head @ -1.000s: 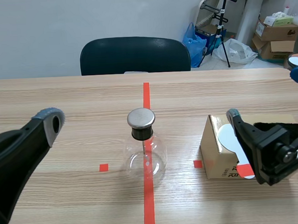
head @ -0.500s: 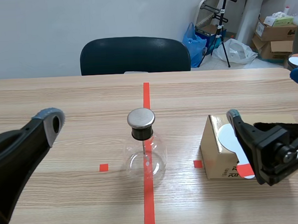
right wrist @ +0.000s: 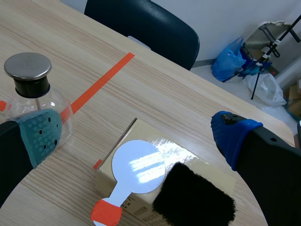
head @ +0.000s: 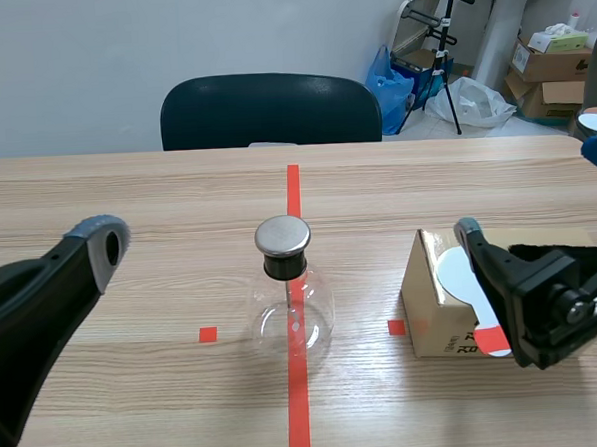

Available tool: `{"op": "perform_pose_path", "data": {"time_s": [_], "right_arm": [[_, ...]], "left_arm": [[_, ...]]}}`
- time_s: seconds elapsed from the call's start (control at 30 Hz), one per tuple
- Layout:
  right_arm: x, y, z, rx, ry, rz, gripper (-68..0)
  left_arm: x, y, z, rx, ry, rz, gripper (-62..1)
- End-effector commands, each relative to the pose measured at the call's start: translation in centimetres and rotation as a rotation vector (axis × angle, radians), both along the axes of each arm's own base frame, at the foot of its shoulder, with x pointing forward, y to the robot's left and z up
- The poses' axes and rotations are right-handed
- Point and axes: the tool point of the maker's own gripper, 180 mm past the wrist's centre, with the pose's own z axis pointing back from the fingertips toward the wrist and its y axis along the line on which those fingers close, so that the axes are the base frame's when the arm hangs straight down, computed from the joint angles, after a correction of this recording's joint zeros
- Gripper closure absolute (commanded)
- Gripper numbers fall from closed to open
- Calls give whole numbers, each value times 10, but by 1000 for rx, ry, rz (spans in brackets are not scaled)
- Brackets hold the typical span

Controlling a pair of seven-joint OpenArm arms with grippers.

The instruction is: Do the electroscope experiment

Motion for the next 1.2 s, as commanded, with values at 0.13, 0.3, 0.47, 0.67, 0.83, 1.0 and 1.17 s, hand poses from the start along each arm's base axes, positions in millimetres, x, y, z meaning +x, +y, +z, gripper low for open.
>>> {"op": "perform_pose_path", "data": {"time_s": [0.13,0.3,0.47,0.67,0.83,1.0,1.17], "right_arm": [[4,-2,8,2,-31,-4,-679],[4,-2,8,2,-31,-4,-679],[4,-2,8,2,-31,-4,-679],[4,-1,8,2,-31,-4,-679],[4,-1,8,2,-32,-4,-679],[4,-1,8,2,-31,-4,-679],[4,-1,8,2,-31,-4,-679]], "left_arm": [[-1,-2,4,-25,-9,-8,-623],[-2,-2,2,-17,2,-7,-623],[-2,-2,-2,-4,22,-5,-623],[-2,-1,-4,1,29,-5,-623],[-2,-1,-4,0,29,-5,-623],[-2,-1,-4,0,29,-5,-623],[-2,-1,-4,0,29,-5,-623]]}}
